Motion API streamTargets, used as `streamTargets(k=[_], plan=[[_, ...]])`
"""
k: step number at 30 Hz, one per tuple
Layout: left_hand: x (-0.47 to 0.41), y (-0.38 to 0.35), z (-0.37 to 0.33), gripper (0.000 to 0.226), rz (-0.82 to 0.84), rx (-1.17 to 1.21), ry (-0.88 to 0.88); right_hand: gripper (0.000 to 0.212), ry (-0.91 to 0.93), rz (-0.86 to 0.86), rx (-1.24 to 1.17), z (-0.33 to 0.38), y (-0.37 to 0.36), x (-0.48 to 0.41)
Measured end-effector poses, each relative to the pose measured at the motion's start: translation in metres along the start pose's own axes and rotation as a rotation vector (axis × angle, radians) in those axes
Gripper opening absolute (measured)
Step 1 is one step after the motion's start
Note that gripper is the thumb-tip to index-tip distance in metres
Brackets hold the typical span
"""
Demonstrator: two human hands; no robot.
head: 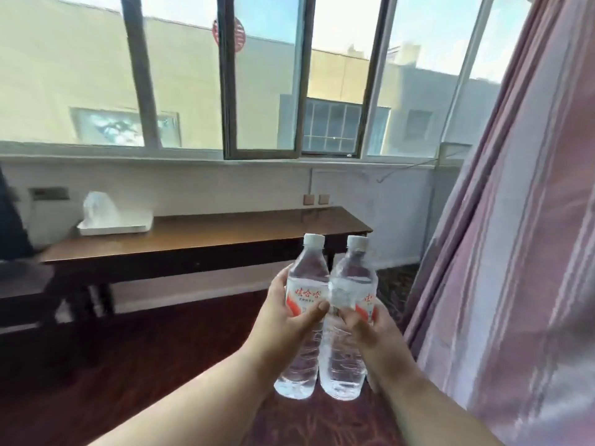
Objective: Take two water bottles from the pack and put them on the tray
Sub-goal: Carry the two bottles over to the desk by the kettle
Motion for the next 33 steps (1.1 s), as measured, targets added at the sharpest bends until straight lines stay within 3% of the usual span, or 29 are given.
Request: streamTargets(k=[2, 6, 8, 15, 23, 27, 30, 33], plan=[[0.001, 0.075, -0.007, 0.078, -0.051, -0.041, 0.001, 0.059, -0.046, 0.045, -0.149, -0.015, -0.062, -0.043], [-0.003, 0.213, -0.022, 0.078, -0.120, -0.068, -0.016, 0.044, -0.074, 0.168, -0.302, -0.035, -0.186, -0.129], [-0.003, 0.272, -0.026, 0.078, -0.161, -0.067, -0.024, 0.047, -0.107, 0.222, -0.338, -0.043, -0.239, -0.167], [-0.004, 0.428, -0.020, 0.070, -0.318, -0.059, 0.008, 0.061, -0.177, 0.461, -0.396, -0.071, -0.382, -0.269], [-0.055, 0.555, 0.015, 0.065, -0.438, -0.109, 0.053, 0.065, -0.196, 0.576, -0.389, -0.115, -0.467, -0.392], [-0.117, 0.624, 0.035, 0.051, -0.481, -0.064, 0.054, 0.074, -0.177, 0.638, -0.345, -0.131, -0.494, -0.488], [-0.163, 0.671, 0.043, 0.059, -0.531, -0.061, 0.073, 0.088, -0.220, 0.672, -0.318, -0.138, -0.510, -0.558], [-0.195, 0.716, 0.051, 0.063, -0.606, -0.072, 0.091, 0.081, -0.217, 0.735, -0.239, -0.143, -0.532, -0.617]])
Point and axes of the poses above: each hand's wrist, its own x-axis away from the middle knuckle, its own y-axis out of the back of the hand, z = x × y, the point moved 8 cm from there along -x, towards the middle knuckle, and after that the axes turned 8 degrees about z, right-handed, at the moved point
